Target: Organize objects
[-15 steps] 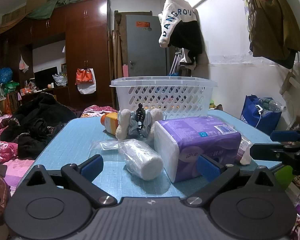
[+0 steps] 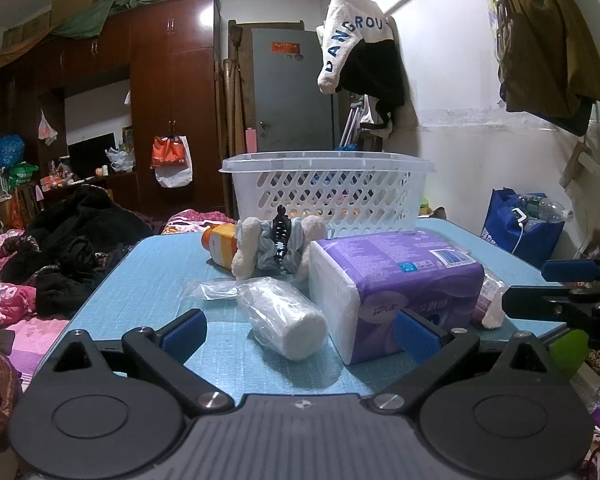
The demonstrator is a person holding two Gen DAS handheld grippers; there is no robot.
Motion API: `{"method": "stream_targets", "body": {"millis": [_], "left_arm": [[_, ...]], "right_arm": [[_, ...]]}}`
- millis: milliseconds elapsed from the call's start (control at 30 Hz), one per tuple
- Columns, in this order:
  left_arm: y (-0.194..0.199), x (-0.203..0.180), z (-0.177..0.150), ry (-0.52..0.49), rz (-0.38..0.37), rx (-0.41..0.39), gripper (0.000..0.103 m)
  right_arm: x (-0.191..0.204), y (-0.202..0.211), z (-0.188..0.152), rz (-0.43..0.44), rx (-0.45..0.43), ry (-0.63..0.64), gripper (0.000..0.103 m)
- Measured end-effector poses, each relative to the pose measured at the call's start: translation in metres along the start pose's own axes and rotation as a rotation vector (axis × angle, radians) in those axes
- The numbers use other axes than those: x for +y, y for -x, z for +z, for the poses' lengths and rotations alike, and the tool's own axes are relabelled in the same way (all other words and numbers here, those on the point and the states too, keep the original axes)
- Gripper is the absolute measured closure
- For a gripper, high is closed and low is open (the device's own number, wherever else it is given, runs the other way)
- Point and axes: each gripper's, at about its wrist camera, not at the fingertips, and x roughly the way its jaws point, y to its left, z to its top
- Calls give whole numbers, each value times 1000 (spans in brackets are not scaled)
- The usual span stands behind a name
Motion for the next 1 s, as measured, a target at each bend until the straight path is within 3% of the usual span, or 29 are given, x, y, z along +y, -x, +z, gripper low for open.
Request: {"method": "stream_targets", "body": {"millis": [1000], "left_arm": [[-2,-1,-1,-7,5,9,2]], "right_arm": [[0,-1,-1,4,1,3,0]]}}
